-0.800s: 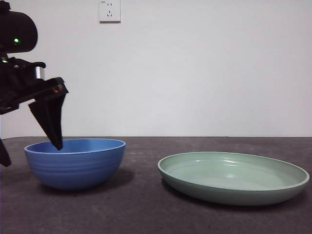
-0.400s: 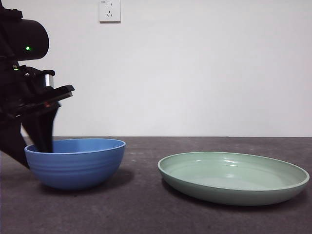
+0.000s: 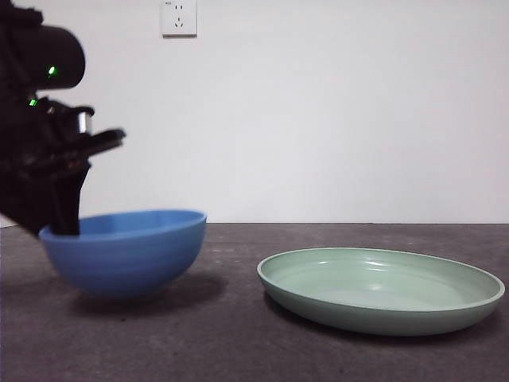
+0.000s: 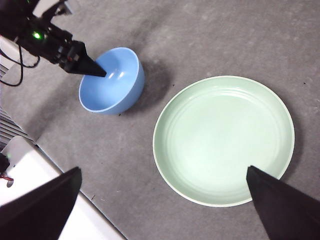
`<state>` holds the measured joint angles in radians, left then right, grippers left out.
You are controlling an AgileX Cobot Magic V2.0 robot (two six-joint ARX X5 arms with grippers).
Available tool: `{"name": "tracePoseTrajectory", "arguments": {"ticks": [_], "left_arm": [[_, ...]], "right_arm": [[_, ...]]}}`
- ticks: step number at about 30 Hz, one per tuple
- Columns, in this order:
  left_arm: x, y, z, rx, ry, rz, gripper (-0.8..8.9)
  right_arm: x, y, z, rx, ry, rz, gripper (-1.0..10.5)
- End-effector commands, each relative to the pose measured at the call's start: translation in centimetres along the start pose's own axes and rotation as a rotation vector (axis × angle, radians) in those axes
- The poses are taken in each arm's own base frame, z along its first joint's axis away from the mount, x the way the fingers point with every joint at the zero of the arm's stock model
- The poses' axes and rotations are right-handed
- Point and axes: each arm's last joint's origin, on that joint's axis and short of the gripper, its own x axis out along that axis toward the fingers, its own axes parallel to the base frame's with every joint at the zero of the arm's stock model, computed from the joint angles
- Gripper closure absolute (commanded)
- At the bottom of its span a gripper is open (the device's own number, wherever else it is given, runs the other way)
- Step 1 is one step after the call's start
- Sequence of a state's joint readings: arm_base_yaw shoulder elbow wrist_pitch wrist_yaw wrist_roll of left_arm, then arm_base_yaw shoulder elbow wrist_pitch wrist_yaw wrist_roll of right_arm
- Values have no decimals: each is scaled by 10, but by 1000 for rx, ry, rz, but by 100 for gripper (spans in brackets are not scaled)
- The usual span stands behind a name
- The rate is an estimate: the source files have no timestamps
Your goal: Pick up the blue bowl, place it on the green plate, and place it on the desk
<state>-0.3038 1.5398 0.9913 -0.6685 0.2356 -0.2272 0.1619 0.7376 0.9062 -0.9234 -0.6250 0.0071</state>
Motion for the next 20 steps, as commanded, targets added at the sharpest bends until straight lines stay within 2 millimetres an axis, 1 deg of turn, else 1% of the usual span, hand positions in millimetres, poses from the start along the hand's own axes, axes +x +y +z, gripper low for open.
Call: {"name": "tracePoseTrajectory", "arguments": {"ticks": [1, 4, 6, 8, 10, 12, 14, 20], "left_arm": [[-17, -17, 19, 30, -28, -17, 799], [-40, -37, 31, 22, -26, -31, 799], [-54, -53, 38, 47, -4, -38, 799], [-63, -69, 44, 80, 6, -48, 799], [-68, -85, 50, 114, 10, -61, 799], [-66, -103, 56, 155, 15, -77, 799], [-58, -119, 60, 190, 30, -87, 799], [-18, -167, 68, 293, 81, -76, 799]], "right_arm": [[-1, 2, 4, -20, -14, 5, 366], [-1, 2, 4, -19, -13, 5, 366], [-1, 2, 4, -18, -13, 5, 366], [-1, 2, 4, -18, -13, 5, 366], [-1, 2, 4, -17, -12, 5, 366], [-1, 2, 3, -14, -7, 4, 366], [-1, 1, 2, -6, 0, 2, 366], [-1, 1, 1, 14, 12, -26, 366]]}}
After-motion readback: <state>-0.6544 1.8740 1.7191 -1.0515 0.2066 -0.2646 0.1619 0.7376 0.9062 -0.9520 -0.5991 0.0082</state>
